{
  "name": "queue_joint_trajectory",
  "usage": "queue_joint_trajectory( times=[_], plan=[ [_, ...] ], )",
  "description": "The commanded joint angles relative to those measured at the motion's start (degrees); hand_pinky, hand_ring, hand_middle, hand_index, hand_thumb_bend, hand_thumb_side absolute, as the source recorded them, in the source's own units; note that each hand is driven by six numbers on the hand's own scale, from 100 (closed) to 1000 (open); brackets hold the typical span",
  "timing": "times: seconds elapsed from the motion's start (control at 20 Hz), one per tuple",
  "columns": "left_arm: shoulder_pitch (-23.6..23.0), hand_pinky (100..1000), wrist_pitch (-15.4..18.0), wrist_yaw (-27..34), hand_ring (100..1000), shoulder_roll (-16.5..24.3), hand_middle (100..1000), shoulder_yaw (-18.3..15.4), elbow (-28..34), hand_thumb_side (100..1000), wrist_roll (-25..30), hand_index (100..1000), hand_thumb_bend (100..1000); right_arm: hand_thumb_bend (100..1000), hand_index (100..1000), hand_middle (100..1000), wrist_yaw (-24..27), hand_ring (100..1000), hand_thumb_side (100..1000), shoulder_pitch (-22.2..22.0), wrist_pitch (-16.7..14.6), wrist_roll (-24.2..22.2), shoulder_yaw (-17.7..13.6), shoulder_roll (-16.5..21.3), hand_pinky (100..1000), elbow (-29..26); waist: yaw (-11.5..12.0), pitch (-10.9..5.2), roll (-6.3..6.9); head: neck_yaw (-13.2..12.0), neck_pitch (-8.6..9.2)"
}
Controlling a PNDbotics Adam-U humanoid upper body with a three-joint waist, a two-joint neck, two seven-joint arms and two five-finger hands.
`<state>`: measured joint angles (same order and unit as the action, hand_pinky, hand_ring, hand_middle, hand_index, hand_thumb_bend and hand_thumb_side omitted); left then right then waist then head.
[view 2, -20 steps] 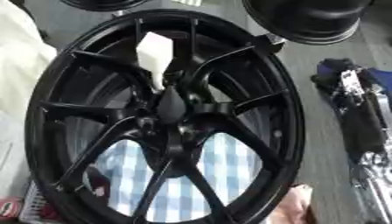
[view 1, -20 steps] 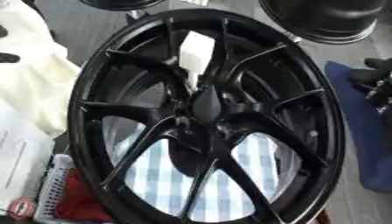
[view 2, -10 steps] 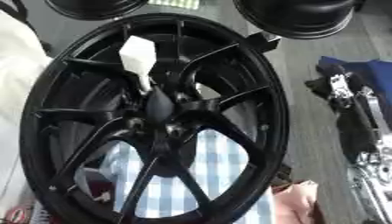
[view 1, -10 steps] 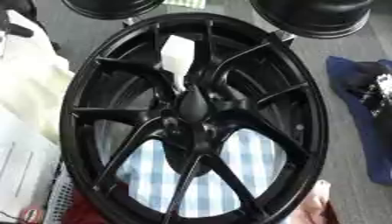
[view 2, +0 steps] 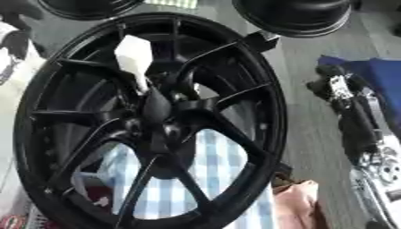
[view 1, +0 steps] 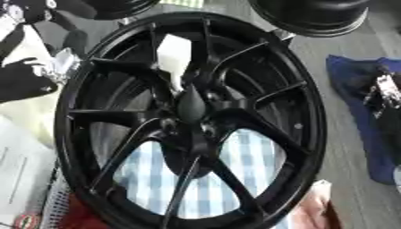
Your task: Pull the pin out of the wheel hub.
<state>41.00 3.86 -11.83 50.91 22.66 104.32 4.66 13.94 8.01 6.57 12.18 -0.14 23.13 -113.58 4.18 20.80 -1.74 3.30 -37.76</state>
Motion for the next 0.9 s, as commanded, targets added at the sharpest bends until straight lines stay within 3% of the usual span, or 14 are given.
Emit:
queue_joint_trajectory(
  times=[0.05, 0.2, 0.3, 0.9],
  plan=[
    [2.75, 720, 1.34, -2.93, 763, 6.31, 704, 3.93, -2.02, 721, 2.84, 803, 157, 100, 737, 530, -0.18, 737, 674, 0.43, 0.22, -0.43, 0.24, 1.17, 862, -1.01, -0.45, -1.34, -0.03, -0.98, -0.18],
    [4.90, 727, 2.66, -5.36, 731, 10.41, 712, 7.40, -2.55, 725, 5.52, 808, 165, 100, 737, 530, -0.03, 737, 675, 0.70, 0.44, -0.85, 0.62, 0.87, 862, -1.01, -1.14, -1.29, -0.34, -1.83, -0.05],
    [6.50, 729, 3.22, -6.05, 717, 10.73, 714, 8.25, -3.28, 729, 7.37, 809, 169, 100, 737, 530, 0.00, 737, 677, 0.70, 0.54, -1.05, 0.75, 0.82, 863, -1.01, -1.39, -1.30, -0.37, -2.10, -0.07],
    [18.70, 773, 6.23, -7.14, 789, 3.63, 787, 10.96, -14.24, 724, 18.46, 868, 232, 100, 737, 530, -0.30, 737, 695, -0.45, 1.25, -0.95, 0.66, 1.02, 863, -1.01, -0.70, -1.72, 0.57, -1.44, -0.79]
  ],
)
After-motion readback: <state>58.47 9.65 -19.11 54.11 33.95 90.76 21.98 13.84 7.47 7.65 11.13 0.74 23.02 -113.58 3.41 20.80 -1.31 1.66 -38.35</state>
